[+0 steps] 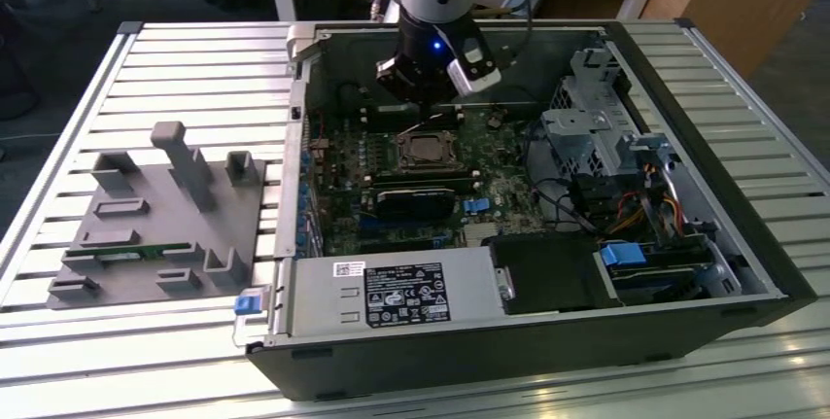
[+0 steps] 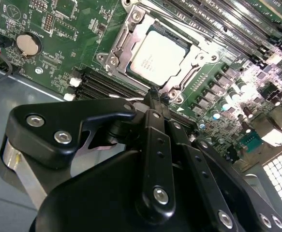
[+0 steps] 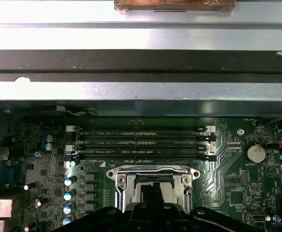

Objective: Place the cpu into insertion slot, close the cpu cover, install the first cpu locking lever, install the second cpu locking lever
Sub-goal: 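Install the first cpu locking lever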

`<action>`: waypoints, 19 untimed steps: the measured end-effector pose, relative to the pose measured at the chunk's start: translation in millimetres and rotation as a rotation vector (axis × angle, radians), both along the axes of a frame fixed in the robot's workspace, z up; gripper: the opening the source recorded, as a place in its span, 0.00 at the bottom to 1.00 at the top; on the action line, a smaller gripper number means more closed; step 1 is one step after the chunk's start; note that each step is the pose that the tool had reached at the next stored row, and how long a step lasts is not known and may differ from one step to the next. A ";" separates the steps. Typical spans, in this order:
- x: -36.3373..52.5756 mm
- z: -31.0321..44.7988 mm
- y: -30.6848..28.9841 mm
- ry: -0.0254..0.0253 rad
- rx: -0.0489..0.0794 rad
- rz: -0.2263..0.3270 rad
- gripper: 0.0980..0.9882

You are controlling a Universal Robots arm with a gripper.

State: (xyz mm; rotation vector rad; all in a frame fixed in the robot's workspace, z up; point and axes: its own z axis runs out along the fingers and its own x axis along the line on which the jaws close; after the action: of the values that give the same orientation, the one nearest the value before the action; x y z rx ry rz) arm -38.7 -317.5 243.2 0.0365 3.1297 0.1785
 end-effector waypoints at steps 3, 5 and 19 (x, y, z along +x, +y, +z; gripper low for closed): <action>0.0 -2.7 0.6 -0.0001 0.004 0.000 0.01; 0.1 -2.9 0.7 0.0001 0.004 0.000 0.01; 0.0 -5.7 4.9 0.0001 0.004 0.000 0.01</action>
State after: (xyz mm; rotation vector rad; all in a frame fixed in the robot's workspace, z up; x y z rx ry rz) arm -38.6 -312.6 237.5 0.0362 3.1295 0.1853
